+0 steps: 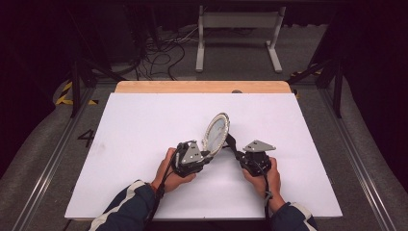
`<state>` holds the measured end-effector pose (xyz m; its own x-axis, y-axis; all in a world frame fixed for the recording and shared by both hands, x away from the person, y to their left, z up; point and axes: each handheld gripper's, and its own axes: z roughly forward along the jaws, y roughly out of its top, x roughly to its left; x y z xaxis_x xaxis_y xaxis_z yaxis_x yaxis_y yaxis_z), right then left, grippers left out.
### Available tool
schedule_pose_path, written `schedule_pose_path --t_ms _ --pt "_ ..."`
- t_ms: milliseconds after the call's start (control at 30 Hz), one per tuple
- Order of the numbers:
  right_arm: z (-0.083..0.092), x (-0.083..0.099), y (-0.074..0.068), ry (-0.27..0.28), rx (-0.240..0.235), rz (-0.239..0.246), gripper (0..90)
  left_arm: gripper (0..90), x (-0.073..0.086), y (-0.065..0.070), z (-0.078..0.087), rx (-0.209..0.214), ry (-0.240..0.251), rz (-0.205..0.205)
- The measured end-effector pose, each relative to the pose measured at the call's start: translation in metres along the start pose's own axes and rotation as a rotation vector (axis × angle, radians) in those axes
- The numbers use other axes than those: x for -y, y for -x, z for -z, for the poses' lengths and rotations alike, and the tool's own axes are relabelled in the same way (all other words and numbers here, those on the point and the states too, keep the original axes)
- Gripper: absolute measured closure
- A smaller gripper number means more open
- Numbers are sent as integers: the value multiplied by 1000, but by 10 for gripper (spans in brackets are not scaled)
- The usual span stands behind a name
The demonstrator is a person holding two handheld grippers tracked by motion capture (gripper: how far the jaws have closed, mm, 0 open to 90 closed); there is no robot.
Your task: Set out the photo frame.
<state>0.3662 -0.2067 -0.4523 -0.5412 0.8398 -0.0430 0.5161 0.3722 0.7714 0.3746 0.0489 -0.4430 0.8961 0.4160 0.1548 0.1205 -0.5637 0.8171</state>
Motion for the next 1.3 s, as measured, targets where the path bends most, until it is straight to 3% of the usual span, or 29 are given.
schedule_pose_path --t_ms 67,167,233,367,467,633,800,1033,1300 --pt "0 0 3 2 24 -4 898 749 -1 0 0 2 2 3" --pt "0 1 10 16 -7 -58 892 749 -1 0 -1 3 3 4" --pt "1 1 10 18 -11 -57 892 749 -2 1 -1 1 6 10" --pt "0 0 4 13 2 -13 890 748 -4 4 -3 6 5 2" --pt "1 1 5 11 5 -7 897 746 -4 5 -4 8 3 -4" --pt "9 -3 -6 30 -34 39 900 750 -4 2 -3 9 10 5" --pt "0 -1 -10 -4 -53 74 900 749 -4 3 -4 8 10 4" --pt "-6 -1 -1 -5 -58 47 900 748 -4 3 -4 7 8 3" --pt "-11 -2 6 -13 -27 52 900 752 -6 6 -9 22 15 24"
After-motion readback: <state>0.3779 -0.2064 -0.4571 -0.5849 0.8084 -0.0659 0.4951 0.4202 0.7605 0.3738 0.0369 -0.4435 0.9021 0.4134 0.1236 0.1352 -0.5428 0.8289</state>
